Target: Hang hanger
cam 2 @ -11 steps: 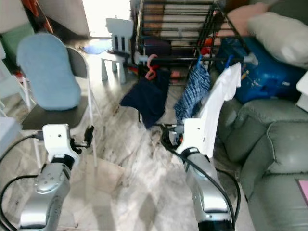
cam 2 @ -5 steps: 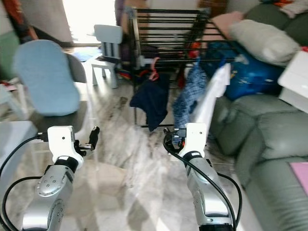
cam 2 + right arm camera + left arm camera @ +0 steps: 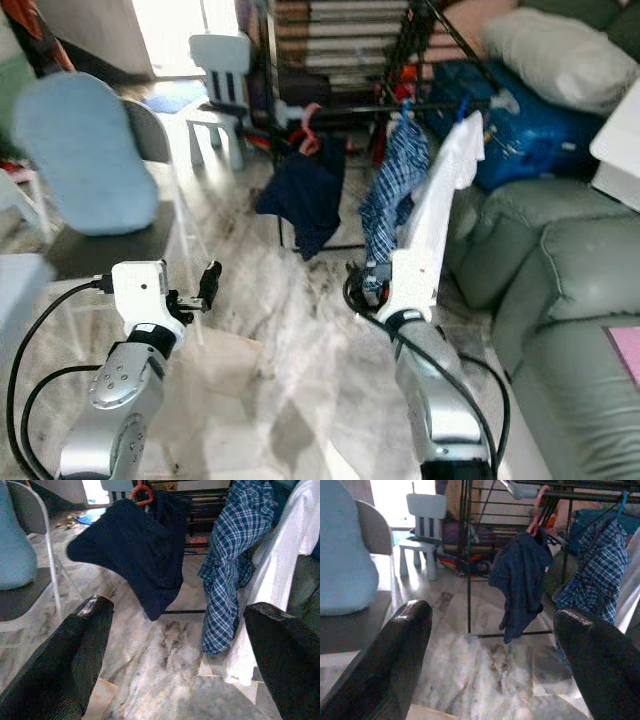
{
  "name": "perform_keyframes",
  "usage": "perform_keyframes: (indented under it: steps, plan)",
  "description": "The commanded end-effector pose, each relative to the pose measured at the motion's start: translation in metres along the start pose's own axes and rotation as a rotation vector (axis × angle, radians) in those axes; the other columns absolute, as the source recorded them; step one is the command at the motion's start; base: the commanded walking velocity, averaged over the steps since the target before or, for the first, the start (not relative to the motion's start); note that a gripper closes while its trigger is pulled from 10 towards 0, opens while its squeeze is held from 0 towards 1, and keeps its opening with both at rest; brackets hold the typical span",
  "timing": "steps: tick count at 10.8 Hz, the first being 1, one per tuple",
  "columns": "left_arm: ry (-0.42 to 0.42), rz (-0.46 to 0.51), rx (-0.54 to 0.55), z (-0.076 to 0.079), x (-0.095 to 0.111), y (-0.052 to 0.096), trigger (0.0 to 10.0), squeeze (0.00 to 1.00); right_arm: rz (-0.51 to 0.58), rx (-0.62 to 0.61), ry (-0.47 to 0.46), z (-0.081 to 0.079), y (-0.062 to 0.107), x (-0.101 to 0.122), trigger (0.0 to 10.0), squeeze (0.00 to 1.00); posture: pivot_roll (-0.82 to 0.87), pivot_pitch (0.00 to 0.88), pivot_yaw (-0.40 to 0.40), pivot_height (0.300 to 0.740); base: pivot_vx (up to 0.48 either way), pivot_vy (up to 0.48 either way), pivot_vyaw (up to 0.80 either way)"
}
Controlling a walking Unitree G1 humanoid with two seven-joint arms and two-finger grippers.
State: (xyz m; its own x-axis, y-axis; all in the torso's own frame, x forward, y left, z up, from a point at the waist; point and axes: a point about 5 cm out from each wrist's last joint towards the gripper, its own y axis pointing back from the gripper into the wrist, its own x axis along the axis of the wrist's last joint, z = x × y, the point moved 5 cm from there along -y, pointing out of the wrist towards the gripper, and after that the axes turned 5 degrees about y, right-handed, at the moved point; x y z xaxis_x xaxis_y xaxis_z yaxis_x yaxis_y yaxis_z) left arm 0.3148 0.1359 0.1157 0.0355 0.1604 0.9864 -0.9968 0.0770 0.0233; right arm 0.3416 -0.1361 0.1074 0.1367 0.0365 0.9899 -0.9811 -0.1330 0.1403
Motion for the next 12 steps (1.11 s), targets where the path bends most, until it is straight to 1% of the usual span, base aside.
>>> perform_keyframes:
  steps: [1, 4, 9, 10, 11, 12]
  plan:
    - [0.004, 0.015, -0.01, 0.001, 0.003, 0.0, 10.0, 0.0, 0.002, -0.008, -0.004, 0.001, -0.002, 0.0, 10.0, 0.0, -0.07, 0.0, -0.003, 0.74, 0.0, 0.0, 0.0]
    - [-0.001, -0.001, 0.011, 0.002, -0.001, -0.004, 10.0, 0.0, 0.002, -0.015, 0.002, 0.004, -0.003, 0.001, 10.0, 0.0, -0.08, 0.0, -0.013, 0.74, 0.0, 0.0, 0.0]
    - [-0.013, -0.008, 0.024, 0.004, -0.005, -0.004, 10.0, 0.0, 0.002, -0.012, 0.015, 0.005, -0.005, 0.001, 10.0, 0.0, -0.08, 0.0, -0.022, 0.74, 0.0, 0.0, 0.0]
    - [-0.021, -0.012, 0.016, 0.006, -0.007, -0.004, 10.0, 0.0, 0.004, -0.036, 0.024, 0.009, -0.004, 0.002, 10.0, 0.0, -0.09, 0.0, -0.021, 0.74, 0.0, 0.0, 0.0]
    - [-0.01, -0.02, -0.034, 0.014, -0.009, -0.003, 10.0, 0.0, -0.002, -0.075, 0.026, 0.016, -0.004, 0.001, 10.0, 0.0, -0.09, 0.0, -0.017, 0.74, 0.0, 0.0, 0.0]
    - [0.0, -0.007, -0.066, 0.018, -0.006, -0.002, 10.0, 0.0, -0.023, -0.098, 0.028, 0.02, -0.003, -0.003, 10.0, 0.0, -0.1, 0.0, -0.011, 0.74, 0.0, 0.0, 0.0]
